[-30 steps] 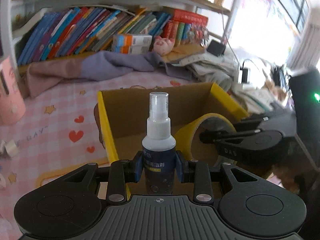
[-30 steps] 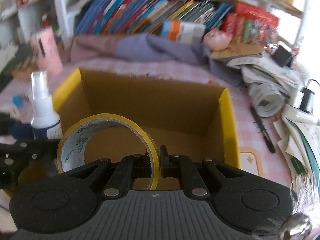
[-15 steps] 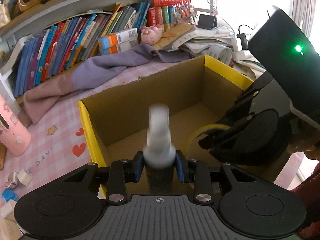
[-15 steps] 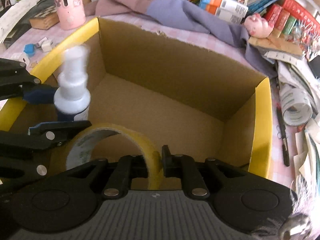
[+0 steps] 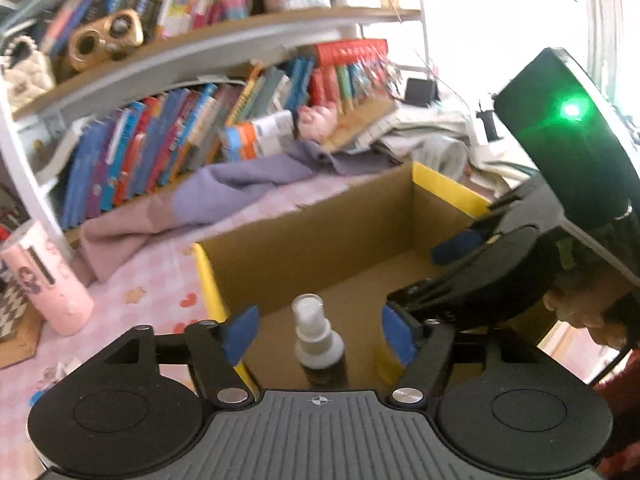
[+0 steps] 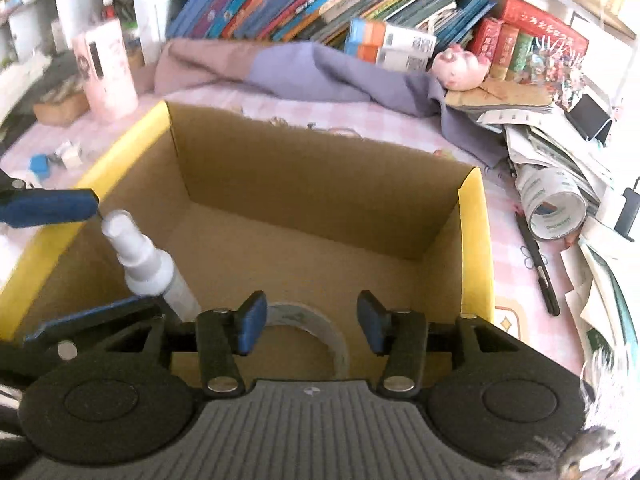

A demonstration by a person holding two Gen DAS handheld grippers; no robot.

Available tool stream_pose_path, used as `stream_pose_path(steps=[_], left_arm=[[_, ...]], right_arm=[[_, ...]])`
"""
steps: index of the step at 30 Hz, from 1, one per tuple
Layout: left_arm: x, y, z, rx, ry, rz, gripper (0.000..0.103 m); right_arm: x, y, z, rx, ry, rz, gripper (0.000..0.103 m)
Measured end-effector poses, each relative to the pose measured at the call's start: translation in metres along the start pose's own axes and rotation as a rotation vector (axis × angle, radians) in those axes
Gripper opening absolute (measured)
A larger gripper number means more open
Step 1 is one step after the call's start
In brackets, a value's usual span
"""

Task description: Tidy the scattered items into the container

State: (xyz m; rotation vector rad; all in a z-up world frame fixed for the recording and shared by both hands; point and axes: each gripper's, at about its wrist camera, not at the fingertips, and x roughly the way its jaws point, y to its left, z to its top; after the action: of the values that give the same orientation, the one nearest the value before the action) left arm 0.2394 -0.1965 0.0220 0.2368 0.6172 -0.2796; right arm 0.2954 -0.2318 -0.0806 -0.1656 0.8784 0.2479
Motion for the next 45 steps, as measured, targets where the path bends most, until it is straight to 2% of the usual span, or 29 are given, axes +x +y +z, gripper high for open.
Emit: stream_pose_path(steps=[4,7,17,29,36,45], left_arm=[[-0.015,0.006,-0.002,-0.032,-0.044,0.034,0.08],[-0.027,0.01,-0.006,-0.045,-0.074,0.053,0.083],[-0.056,0.026,-0.027,-0.086,-0.109,0.065,0.084],[-0.093,0.055,-0.058,-0.103,-0.129,0.044,0.085],[-0.12,0.072,-0.079,-0.137,-0.144,0.037,0.089],[-0.147,0.087,-0.107,-0.144,-0.116,0.028,0.09]], right_arm=[[-0.014,0.002,-0.003,0.034,-0.066,0.004,0.064],[-0.024,0.004,-0.004,0.061,-0.108,0.001,0.064],[-0.052,0.021,-0.015,0.136,-0.217,-0.057,0.066],[-0.087,0.074,-0.035,0.145,-0.333,-0.163,0.07],[-0.103,0.108,-0.05,0.154,-0.343,-0.197,0.07],[-0.114,0.149,-0.074,0.169,-0.311,-0.202,0.072]])
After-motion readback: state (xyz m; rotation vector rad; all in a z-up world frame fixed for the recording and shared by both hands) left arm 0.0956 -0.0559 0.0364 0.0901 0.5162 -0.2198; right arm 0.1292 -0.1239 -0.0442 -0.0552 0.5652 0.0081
